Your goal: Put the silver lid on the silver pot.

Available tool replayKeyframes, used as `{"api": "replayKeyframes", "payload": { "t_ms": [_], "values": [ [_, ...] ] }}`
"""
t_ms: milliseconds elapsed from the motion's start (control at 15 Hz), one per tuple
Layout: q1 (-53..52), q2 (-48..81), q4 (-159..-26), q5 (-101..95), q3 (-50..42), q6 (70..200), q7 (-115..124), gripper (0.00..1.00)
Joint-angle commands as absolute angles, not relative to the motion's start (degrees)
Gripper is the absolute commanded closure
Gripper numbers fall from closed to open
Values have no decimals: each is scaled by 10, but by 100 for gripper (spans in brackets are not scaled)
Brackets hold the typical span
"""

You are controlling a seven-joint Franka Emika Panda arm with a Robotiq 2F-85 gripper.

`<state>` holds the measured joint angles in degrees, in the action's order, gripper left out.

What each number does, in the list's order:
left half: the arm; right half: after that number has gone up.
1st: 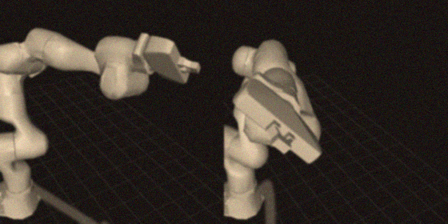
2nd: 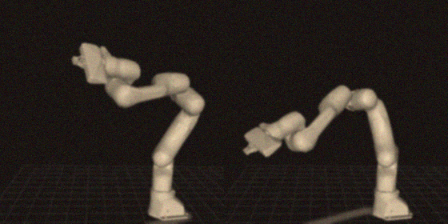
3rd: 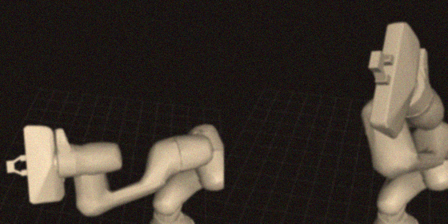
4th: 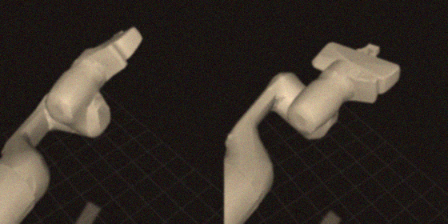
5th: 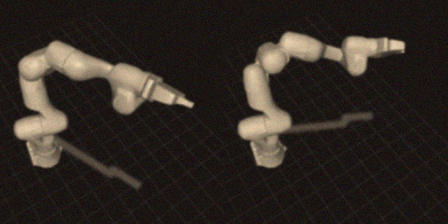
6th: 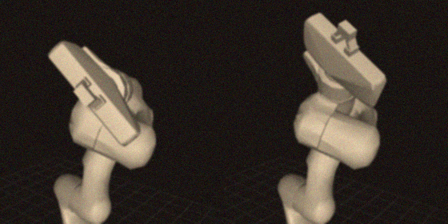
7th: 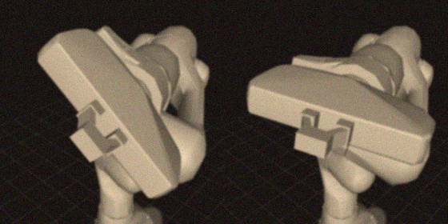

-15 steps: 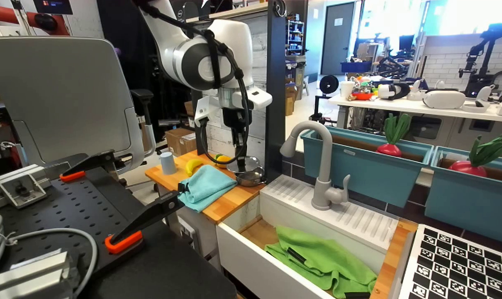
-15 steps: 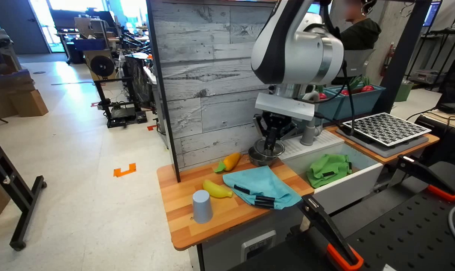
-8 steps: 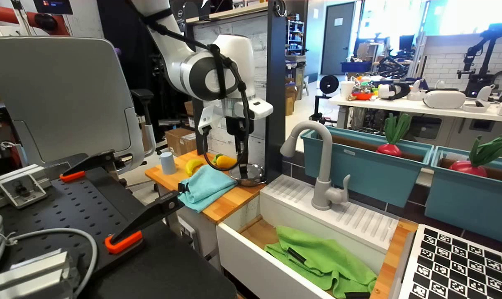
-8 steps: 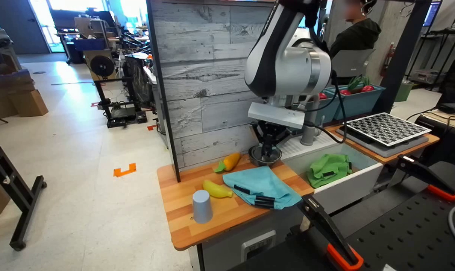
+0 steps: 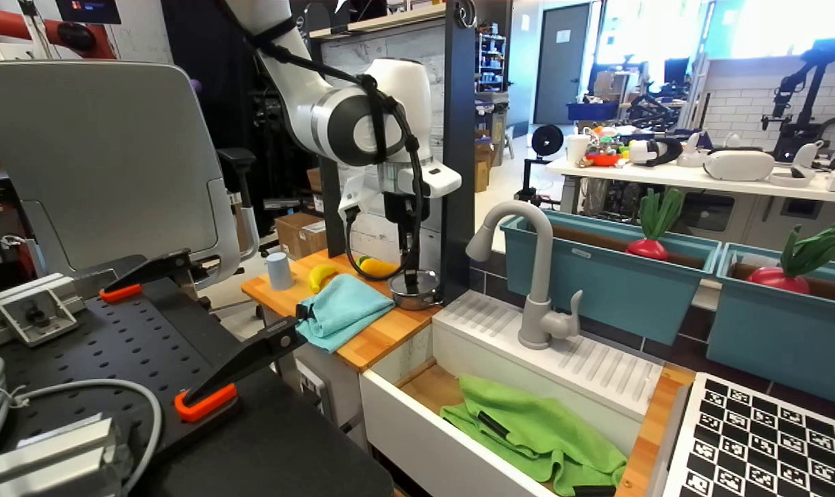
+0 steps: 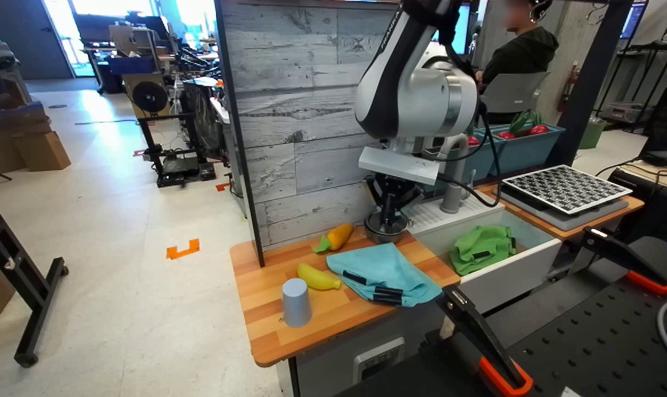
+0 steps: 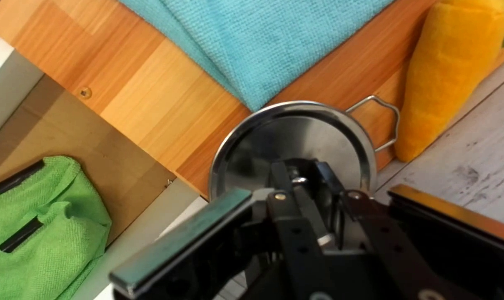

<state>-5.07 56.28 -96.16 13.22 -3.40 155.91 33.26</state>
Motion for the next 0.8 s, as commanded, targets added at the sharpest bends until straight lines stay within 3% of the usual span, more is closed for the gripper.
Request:
{"api": "replayKeyframes", "payload": {
  "t_ms": [0, 733],
  "values": [
    [-63, 580, -924, 140, -44, 1532, 343, 95],
    [-60, 596, -907, 139, -43, 1519, 349, 95]
  ]
}}
